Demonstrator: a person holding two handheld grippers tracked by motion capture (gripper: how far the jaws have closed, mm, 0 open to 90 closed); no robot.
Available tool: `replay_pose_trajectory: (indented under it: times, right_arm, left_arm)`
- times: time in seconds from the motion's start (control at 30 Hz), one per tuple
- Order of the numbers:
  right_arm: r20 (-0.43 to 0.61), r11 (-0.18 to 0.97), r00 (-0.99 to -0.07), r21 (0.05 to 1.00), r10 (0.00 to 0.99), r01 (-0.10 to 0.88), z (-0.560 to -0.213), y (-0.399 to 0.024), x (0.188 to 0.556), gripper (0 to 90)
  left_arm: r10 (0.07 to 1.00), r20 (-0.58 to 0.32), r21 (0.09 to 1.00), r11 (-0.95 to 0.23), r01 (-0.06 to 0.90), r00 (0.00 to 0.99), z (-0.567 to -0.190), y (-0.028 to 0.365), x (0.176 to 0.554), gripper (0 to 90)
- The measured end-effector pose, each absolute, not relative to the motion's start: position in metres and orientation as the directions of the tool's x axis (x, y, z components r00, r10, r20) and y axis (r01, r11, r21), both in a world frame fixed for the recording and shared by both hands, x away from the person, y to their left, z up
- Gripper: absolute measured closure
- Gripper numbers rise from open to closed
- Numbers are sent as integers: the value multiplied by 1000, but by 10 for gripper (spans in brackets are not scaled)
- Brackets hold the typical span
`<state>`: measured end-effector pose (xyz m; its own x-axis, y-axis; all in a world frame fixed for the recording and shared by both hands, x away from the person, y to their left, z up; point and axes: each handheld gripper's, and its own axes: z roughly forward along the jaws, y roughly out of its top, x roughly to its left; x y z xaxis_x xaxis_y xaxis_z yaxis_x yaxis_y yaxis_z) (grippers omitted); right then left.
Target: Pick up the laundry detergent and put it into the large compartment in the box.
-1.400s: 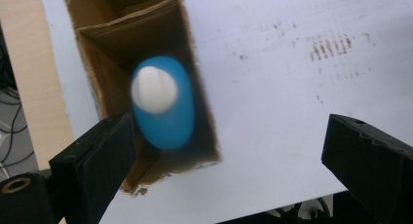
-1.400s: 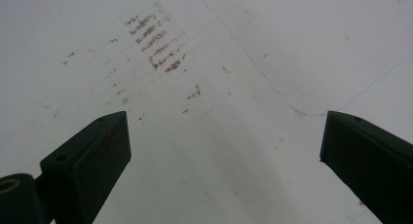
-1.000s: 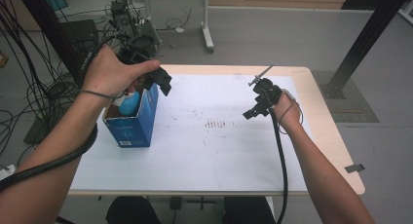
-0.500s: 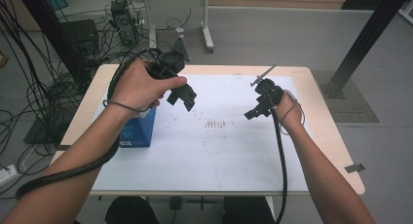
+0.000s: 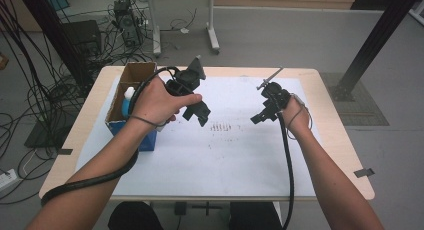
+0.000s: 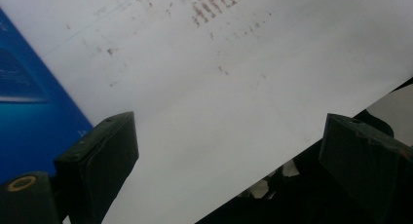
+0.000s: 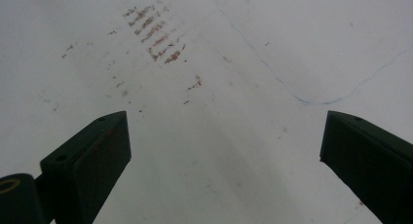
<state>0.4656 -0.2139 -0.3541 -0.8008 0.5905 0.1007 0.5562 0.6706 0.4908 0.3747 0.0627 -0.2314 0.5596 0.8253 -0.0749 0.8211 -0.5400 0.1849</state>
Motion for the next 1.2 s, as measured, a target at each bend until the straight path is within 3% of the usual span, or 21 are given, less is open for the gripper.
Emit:
replay_pose_trajectory:
  times: [0.63,1.2]
  right_arm:
    - [97,668,-793,484,602,566,-354,-221,464,42]
    - [91,667,-793,488,603,563,-352,-222,462,42]
  left_arm:
    - [832,-104,135,-531,837,545,-292,56,381,75]
    - [833,-109,129,-530,838,543,-296,56,379,75]
